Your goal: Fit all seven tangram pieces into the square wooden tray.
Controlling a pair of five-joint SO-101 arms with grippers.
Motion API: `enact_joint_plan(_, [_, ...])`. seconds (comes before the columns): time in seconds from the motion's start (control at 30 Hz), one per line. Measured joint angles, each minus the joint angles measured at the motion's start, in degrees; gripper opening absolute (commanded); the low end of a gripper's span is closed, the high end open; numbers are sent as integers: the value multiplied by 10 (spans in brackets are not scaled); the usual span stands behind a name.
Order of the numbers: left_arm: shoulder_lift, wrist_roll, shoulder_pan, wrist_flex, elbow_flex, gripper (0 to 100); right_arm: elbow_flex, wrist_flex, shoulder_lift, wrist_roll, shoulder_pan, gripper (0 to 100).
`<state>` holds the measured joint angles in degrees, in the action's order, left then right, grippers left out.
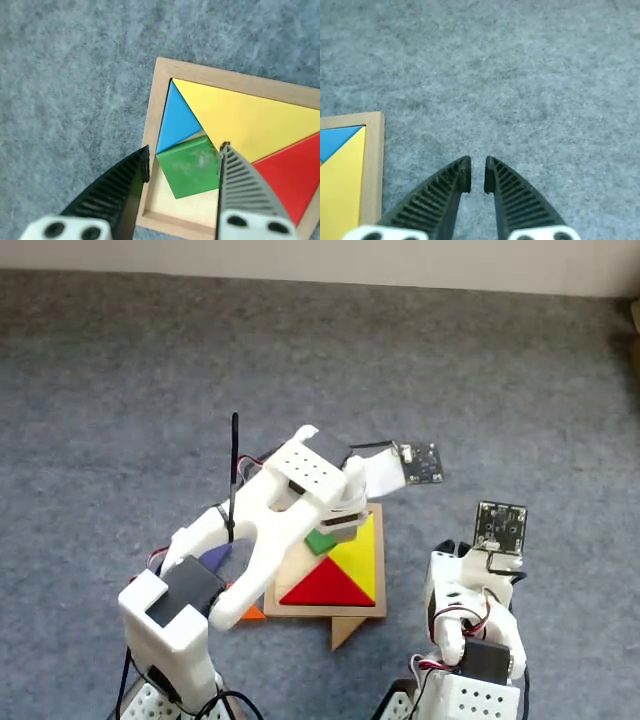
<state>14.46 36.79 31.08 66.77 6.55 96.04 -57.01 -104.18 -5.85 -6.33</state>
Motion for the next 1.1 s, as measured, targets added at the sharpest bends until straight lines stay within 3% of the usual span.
enact_joint_plan(0.13, [-2,0,-17,0,-4,132,0,0,0,0,0,54])
enact_joint_plan(0.27, [-33,-4,-14,34,-4,127,0,0,0,0,0,54])
enact_joint_plan(0.57, [-127,-142,7,144,-1,127,0,1,0,0,-25,54])
enact_joint_plan(0.87, [-144,-204,100,108,149,127,0,1,0,0,-29,54])
enact_joint_plan(1.1, [-144,-260,149,76,184,127,0,1,0,0,-33,54])
